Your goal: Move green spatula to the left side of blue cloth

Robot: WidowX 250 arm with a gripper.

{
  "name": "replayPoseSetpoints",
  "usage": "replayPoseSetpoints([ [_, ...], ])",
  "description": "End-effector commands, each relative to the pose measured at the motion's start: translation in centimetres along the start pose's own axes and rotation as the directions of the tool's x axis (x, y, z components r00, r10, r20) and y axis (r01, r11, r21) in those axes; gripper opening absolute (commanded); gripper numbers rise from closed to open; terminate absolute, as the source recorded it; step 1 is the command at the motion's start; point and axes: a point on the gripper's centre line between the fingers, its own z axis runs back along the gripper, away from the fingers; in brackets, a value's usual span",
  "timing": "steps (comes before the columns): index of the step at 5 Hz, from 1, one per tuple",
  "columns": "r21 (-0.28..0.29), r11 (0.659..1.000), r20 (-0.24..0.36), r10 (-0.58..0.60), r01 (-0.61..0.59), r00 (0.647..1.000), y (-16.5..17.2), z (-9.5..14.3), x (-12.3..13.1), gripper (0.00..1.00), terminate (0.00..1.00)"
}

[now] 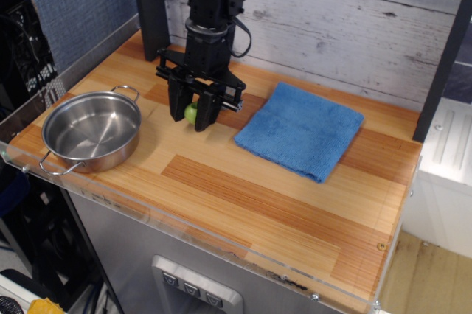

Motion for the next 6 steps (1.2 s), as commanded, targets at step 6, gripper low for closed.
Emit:
replayPoseSetpoints([
  [6, -0.188, 0.982, 0.467, 0.095, -0.006, 0.879, -1.0, 14.5, -4.4, 1.0, 0.0],
])
